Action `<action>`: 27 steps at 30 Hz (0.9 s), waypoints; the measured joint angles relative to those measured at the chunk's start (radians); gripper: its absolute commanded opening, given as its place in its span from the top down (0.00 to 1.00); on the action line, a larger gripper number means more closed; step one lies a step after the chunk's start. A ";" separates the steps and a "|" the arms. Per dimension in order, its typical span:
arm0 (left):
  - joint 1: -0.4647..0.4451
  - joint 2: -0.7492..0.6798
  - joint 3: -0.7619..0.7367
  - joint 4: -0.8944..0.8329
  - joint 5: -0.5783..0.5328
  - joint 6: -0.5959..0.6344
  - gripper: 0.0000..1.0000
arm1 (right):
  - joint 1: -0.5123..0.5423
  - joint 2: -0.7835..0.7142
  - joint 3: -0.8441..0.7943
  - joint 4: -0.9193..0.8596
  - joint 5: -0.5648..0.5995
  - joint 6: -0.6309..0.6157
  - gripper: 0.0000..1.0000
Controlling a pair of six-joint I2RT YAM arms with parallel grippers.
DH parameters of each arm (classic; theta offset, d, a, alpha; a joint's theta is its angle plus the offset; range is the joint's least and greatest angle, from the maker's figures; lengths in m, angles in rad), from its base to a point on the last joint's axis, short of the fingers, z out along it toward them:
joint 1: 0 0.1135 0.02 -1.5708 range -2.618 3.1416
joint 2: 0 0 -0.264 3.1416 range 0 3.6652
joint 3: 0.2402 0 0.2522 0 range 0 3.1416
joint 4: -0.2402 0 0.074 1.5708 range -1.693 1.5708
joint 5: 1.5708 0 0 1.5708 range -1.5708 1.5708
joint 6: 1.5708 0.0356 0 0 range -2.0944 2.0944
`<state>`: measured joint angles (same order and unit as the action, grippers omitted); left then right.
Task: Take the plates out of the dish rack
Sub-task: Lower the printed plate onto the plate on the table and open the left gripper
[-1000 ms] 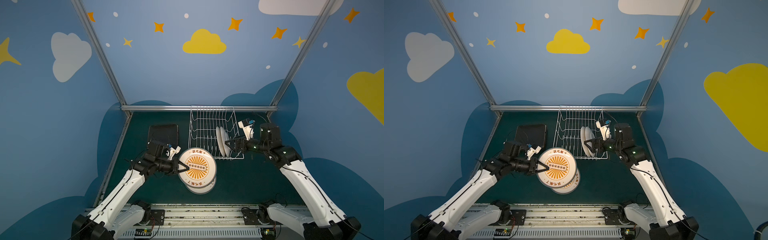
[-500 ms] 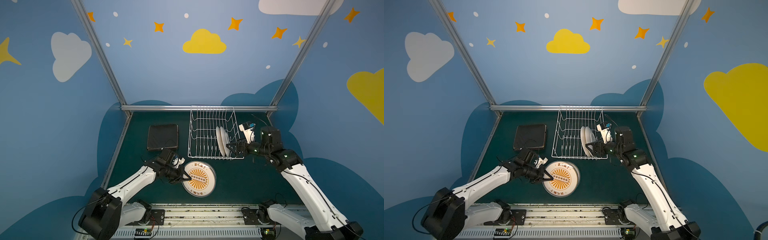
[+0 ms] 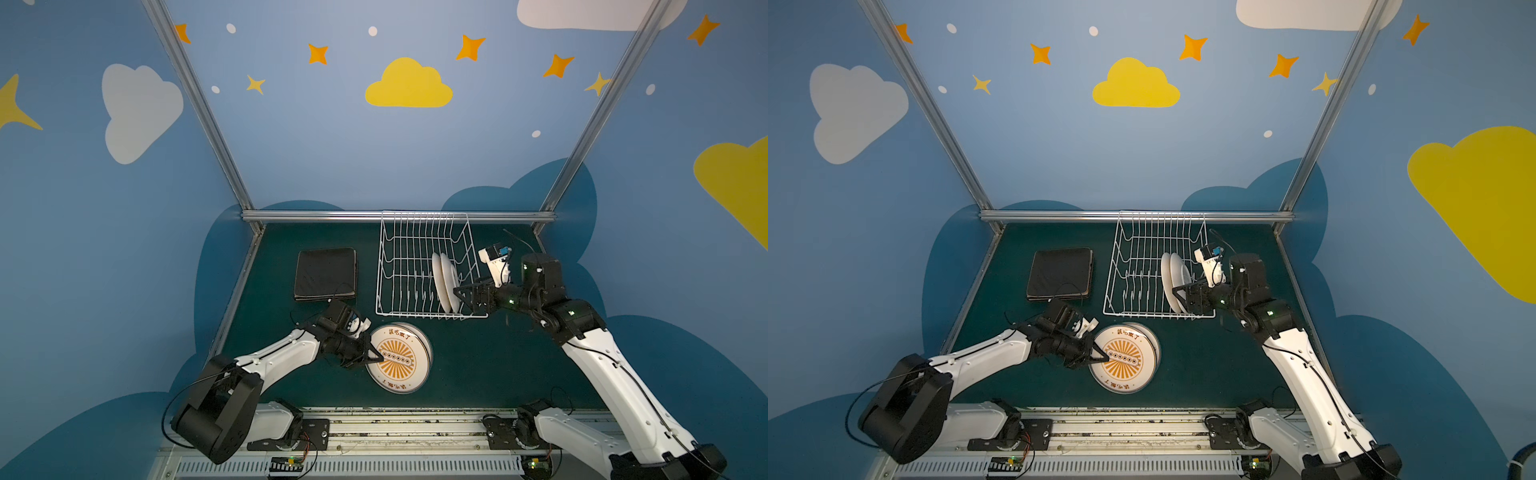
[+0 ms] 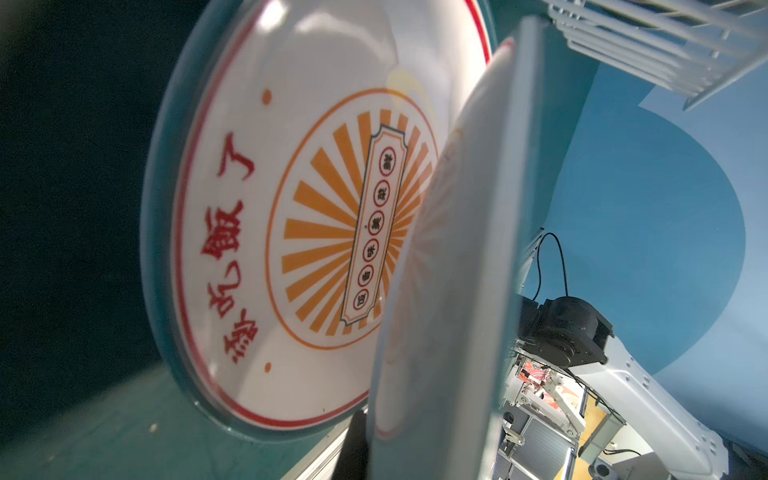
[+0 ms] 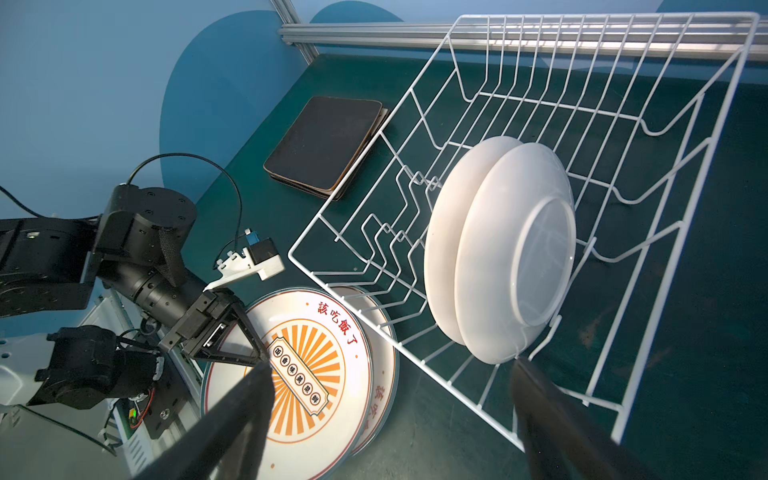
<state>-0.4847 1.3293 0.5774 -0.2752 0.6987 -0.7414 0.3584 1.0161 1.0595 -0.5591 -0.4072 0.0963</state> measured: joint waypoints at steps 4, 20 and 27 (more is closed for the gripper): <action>0.000 0.019 0.000 0.023 0.000 0.002 0.97 | 0.001 0.002 0.000 0.000 0.000 0.000 0.12; 0.003 0.087 0.031 0.039 -0.006 0.037 0.74 | 0.004 0.021 0.000 0.001 0.003 0.000 0.11; 0.011 0.087 0.039 0.011 -0.019 0.056 0.49 | 0.004 0.038 0.000 0.010 0.002 0.004 0.11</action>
<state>-0.4736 1.4166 0.6163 -0.2642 0.6792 -0.6857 0.3626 1.0538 1.0599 -0.5495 -0.4057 0.1001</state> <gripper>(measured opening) 0.464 0.886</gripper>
